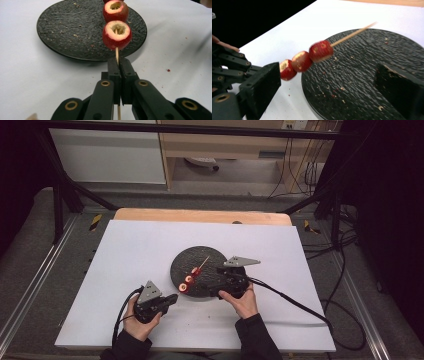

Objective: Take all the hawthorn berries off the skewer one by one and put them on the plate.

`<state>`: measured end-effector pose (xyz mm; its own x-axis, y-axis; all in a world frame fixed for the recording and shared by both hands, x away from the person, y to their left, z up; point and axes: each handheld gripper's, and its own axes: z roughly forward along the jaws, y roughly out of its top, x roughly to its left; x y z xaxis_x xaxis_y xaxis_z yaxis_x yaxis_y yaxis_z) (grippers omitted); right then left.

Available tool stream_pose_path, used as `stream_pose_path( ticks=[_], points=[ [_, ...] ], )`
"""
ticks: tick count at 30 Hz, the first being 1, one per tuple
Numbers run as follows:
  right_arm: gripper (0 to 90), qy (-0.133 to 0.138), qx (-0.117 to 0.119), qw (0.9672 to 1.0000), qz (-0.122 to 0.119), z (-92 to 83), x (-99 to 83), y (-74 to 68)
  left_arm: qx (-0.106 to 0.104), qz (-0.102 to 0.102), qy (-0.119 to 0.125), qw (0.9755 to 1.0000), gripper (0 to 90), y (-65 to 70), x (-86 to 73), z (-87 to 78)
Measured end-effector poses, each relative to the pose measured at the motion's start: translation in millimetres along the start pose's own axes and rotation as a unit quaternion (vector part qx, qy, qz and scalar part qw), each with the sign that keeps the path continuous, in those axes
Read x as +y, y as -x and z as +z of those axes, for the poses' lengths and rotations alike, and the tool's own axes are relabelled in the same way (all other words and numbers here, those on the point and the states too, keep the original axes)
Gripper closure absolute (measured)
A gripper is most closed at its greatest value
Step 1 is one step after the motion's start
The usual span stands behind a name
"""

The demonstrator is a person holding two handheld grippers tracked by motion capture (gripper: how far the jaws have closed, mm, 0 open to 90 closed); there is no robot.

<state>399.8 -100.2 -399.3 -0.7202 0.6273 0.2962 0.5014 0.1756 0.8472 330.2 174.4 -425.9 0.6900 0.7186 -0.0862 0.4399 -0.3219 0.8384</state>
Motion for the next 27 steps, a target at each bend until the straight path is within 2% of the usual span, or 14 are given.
stream_pose_path(
  ticks=[5, 10, 13, 21, 27],
  points=[
    [19.3, 0.014, 0.004, 0.9997, 0.020, 7.5, 1.4, 3.7, -0.005, 0.003, 0.000, 1.0000, 88.3, 2.9, 0.5, 0.1],
    [28.7, 0.023, 0.019, 0.9991, 0.032, 11.1, 2.5, 6.6, -0.009, 0.010, 0.003, 0.9999, 88.3, 7.2, 0.7, 0.8],
    [34.4, 0.022, 0.025, 0.9986, 0.041, 12.3, 3.0, 7.7, -0.012, 0.012, 0.005, 0.9999, 88.3, 9.6, 1.0, 0.8],
    [49.2, 0.016, 0.045, 0.9977, 0.048, 15.6, 1.1, 8.5, -0.015, 0.017, 0.008, 0.9997, 88.4, 14.0, 1.3, 1.6],
    [55.9, 0.018, 0.055, 0.9965, 0.059, 13.9, 2.5, 8.3, -0.018, 0.018, 0.010, 0.9996, 88.4, 13.7, 0.9, 1.3]
  ],
)
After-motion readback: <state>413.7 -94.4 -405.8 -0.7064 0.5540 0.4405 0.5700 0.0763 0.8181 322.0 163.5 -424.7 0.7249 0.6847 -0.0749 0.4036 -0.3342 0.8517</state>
